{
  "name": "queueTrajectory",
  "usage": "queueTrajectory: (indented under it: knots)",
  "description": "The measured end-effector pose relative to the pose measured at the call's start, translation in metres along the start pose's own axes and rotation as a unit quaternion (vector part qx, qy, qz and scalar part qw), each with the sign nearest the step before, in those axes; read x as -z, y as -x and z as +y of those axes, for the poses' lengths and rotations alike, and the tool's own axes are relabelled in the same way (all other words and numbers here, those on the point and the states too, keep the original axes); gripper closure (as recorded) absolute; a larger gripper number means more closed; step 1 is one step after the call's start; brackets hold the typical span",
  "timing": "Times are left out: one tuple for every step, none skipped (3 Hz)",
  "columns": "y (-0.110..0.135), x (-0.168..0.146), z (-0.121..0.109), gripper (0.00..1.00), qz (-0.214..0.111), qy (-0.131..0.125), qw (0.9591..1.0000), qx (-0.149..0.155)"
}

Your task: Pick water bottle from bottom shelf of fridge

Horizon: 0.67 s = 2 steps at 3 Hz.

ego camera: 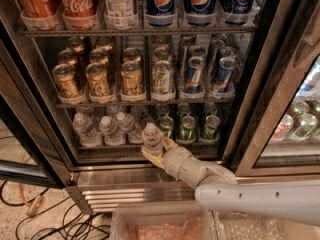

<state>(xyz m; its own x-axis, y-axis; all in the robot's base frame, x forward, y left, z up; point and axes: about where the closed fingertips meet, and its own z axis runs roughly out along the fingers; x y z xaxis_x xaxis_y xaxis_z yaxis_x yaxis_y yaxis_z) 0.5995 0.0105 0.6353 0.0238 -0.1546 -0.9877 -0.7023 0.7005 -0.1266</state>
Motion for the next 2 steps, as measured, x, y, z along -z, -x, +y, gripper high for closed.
queueTrajectory:
  knots:
    - [0.0026, -0.0003, 0.0110, 1.00, -0.005, 0.022, 0.9997, -0.008]
    - [0.0026, -0.0003, 0.0110, 1.00, -0.005, 0.022, 0.9997, -0.008]
